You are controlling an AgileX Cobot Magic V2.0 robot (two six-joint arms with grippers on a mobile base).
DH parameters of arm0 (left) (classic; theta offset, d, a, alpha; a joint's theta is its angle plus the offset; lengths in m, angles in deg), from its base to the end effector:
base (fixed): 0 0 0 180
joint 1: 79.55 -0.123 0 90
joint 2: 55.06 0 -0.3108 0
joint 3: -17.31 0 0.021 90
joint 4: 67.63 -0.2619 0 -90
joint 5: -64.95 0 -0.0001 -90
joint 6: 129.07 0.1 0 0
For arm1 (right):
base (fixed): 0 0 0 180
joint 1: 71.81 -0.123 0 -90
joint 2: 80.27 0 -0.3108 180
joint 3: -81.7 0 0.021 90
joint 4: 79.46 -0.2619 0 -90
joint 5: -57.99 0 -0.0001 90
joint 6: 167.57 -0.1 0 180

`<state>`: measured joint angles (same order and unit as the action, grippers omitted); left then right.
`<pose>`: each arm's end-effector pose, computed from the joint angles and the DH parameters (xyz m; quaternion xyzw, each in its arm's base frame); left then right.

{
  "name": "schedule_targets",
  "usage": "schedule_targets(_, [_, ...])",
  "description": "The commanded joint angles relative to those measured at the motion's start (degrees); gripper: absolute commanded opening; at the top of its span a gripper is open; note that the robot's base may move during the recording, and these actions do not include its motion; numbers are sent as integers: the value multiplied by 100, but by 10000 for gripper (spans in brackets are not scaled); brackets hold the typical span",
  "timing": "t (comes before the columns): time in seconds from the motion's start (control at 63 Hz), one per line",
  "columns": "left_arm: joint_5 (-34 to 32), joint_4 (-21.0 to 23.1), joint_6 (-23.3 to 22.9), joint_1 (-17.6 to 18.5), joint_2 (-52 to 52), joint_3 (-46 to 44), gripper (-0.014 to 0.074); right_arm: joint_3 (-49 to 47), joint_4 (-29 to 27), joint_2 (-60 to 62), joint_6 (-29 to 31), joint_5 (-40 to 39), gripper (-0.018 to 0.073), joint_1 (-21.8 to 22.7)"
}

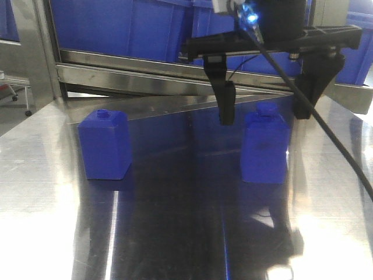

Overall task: Pick and sort blue part to right shelf
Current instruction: 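Lower the open right gripper over the blue part nearer the right arm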

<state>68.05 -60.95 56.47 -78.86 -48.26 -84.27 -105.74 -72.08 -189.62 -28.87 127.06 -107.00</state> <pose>0.0506 -0.0012 0.2054 -0.0004 0.6965 -0.0136 0.7174 0.3169 0.2088 0.2847 0.0349 0.9944 0.0001 0.0998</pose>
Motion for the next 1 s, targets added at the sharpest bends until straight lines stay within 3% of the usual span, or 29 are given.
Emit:
schedule_targets(0.0, [-482, 11, -38, -6, -120, 118, 123, -139, 57, 241, -7, -100, 619, 64])
schedule_targets(0.286, [-482, 11, -38, -6, -120, 118, 123, 260, -119, 198, -11, -794, 619, 130])
schedule_targets(0.73, [-482, 11, -38, -6, -120, 118, 123, 260, -121, -18, -11, -746, 607, 237])
schedule_targets(0.984, [-482, 11, -38, -6, -120, 118, 123, 260, -126, -50, -11, -714, 449, 244])
